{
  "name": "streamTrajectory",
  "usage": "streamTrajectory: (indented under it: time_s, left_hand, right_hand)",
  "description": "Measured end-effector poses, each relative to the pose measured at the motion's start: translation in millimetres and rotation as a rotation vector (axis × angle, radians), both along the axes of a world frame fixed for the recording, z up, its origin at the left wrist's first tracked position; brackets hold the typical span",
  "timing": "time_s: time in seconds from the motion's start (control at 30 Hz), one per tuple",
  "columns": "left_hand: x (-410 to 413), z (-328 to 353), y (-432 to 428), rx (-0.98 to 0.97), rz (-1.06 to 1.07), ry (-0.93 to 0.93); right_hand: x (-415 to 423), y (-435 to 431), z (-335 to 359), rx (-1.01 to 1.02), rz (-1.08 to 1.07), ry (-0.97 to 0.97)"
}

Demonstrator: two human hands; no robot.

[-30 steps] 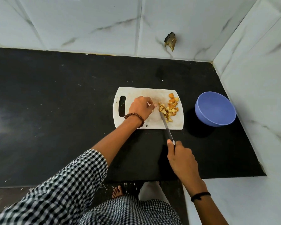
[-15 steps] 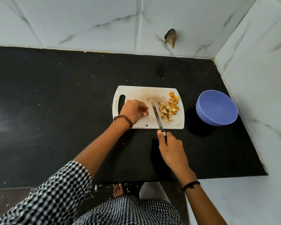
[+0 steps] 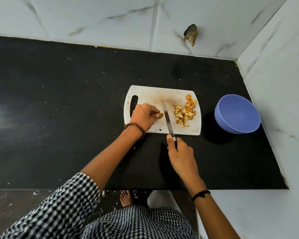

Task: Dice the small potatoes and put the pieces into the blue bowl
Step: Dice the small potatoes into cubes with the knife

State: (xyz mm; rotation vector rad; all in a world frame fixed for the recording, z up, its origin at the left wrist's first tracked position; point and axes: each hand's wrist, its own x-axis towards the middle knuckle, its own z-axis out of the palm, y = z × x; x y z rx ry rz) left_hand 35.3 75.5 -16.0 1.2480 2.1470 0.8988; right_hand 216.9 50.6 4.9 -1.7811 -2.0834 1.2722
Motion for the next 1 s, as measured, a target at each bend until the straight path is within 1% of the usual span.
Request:
streamTrajectory:
  time_s: [0.13, 0.23, 0.4, 0.5, 0.63, 0.83, 1.0]
  left_hand:
    - [0, 3, 4, -0.029, 0.003, 0.031]
    - [-4, 2, 4, -0.036, 0.003, 0.059]
    - [-9, -1, 2, -0.029, -0.046, 0.011]
    - [-8, -3, 2, -0.027, -0.055, 0.005]
    - [-3, -6, 1, 0.004, -0.053, 0.017]
    - [4, -5, 3, 0.047, -0.008, 0.046]
    - [0, -4, 3, 0.05, 0.002, 0.011]
  right_hand:
    - [-7, -3, -2, -0.025, -0.001, 0.045]
    - [-13, -3, -2, -0.043, -0.001, 0.041]
    - [-17, -3, 1, -0.013, 0.045, -0.032]
    - [-17, -4, 1, -0.007, 0.034, -0.01]
    - [-15, -1, 2, 0.052, 0.03, -0.001]
    - [-11, 6, 2, 0.125, 0.08, -0.101]
    - [-8, 11, 5, 0.152, 0.15, -0.199]
